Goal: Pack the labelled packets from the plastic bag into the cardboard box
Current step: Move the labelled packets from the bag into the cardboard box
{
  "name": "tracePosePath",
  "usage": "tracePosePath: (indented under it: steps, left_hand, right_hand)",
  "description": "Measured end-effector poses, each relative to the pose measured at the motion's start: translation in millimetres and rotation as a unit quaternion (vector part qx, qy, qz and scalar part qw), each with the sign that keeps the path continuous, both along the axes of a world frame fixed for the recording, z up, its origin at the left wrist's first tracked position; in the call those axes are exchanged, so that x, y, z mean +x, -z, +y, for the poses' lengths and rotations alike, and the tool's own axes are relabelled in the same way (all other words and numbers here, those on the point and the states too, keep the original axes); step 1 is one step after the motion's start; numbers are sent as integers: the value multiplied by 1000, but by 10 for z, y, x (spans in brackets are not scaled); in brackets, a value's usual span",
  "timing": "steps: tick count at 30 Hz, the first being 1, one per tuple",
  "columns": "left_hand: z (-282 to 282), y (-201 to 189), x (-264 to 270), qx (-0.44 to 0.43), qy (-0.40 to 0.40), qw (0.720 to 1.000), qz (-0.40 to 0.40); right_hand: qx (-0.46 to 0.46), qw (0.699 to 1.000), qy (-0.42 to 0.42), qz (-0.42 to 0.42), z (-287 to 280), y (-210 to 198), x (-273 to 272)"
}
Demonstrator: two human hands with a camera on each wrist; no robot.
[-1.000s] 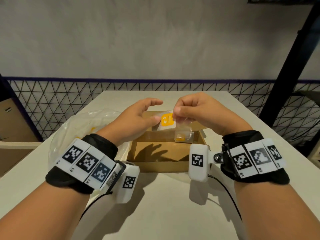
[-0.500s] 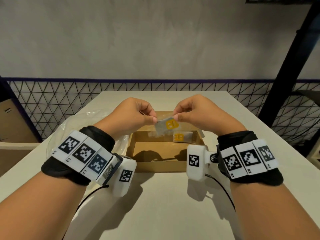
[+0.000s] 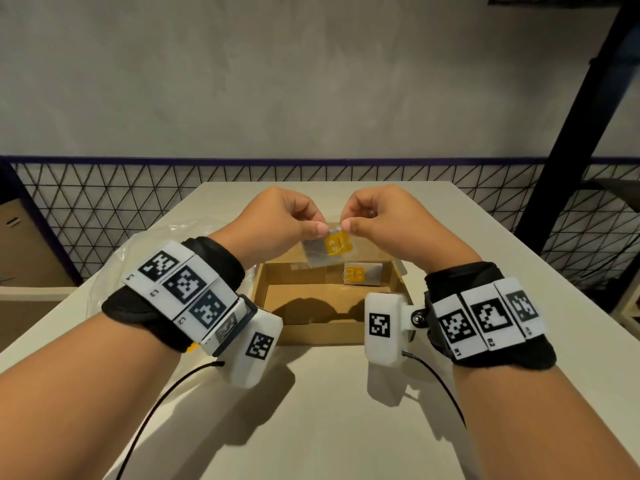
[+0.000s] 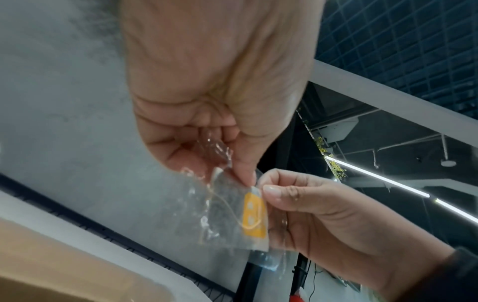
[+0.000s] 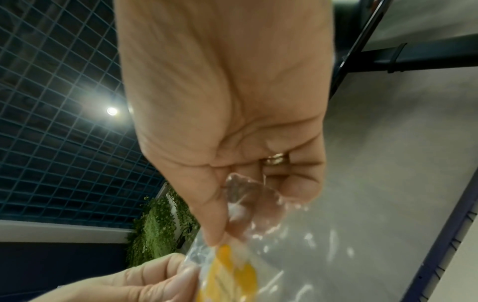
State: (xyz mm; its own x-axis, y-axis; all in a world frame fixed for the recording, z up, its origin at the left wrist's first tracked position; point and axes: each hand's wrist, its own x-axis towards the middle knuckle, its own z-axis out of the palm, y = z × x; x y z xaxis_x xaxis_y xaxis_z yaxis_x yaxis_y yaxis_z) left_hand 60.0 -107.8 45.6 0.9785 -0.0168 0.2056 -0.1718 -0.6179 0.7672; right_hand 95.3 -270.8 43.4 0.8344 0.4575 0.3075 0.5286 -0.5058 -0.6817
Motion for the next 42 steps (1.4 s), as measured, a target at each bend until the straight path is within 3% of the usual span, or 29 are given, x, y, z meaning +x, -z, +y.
tracePosePath:
  steps: [6, 11, 17, 26, 42]
  left_hand:
    - [2, 48, 5, -135, -22, 990, 26]
    - [-26, 73, 15, -198, -28, 979, 41]
    - [0, 109, 29, -240, -32, 968, 61]
    - [29, 175, 35, -300, -32, 953, 28]
    - [56, 195, 18, -323, 41, 944, 45]
  right_hand:
    - [30, 999, -6, 17, -48, 0, -3]
    - [55, 998, -6, 8, -55, -4, 2]
    - [104, 994, 26, -8, -50, 14, 50]
    - [63, 998, 3, 28, -97, -15, 31]
    - [112, 993, -4, 35, -84, 16, 47]
